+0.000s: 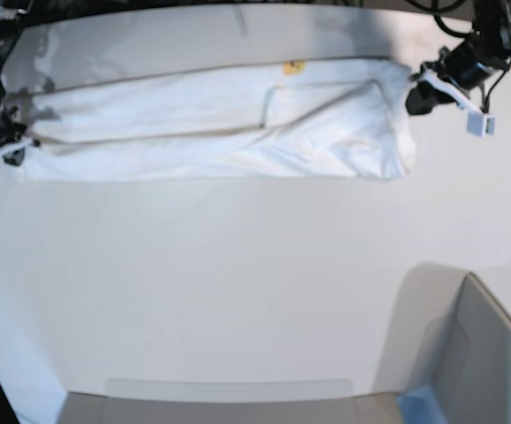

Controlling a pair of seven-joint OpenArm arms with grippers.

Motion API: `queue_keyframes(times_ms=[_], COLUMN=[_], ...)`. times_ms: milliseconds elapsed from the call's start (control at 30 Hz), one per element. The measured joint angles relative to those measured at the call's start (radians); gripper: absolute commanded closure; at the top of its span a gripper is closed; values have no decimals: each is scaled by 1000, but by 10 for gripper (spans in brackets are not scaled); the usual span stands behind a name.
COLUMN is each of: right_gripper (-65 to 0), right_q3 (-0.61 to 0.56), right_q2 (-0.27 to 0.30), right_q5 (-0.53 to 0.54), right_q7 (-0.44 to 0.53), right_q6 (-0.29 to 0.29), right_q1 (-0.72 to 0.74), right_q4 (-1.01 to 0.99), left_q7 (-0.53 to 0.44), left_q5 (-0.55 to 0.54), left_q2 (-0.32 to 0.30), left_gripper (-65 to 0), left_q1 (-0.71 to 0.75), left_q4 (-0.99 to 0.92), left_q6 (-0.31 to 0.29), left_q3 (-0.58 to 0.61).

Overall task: Layout the t-shirt on the table in an organized manner, then fold the t-shirt properly
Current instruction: 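Lay the folded hem down along the collar and open both grippers, then move the right gripper to the folded strip's end and grasp it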

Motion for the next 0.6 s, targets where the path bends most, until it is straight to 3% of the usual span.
queue_keyframes(times_ms=[33,167,300,600], right_gripper=[0,-187,-310,-335], right_q3=[0,0,22,208], right_q2=[0,1,-1,-48], right_q5=[0,-1,2,3], right_q7=[0,0,-4,-2], right_q6=[0,-1,-2,-2], right_q1=[0,0,-21,-45], right_q4=[0,2,66,229], left_q7=[0,0,0,-1], left_q5=[0,0,-2,-2], left_q2=[0,0,0,22], left_gripper=[0,0,0,0], left_q1=[0,-3,-3,-5], left_q4=[0,0,0,0], left_q6=[0,0,0,0], left_q3=[0,0,0,0])
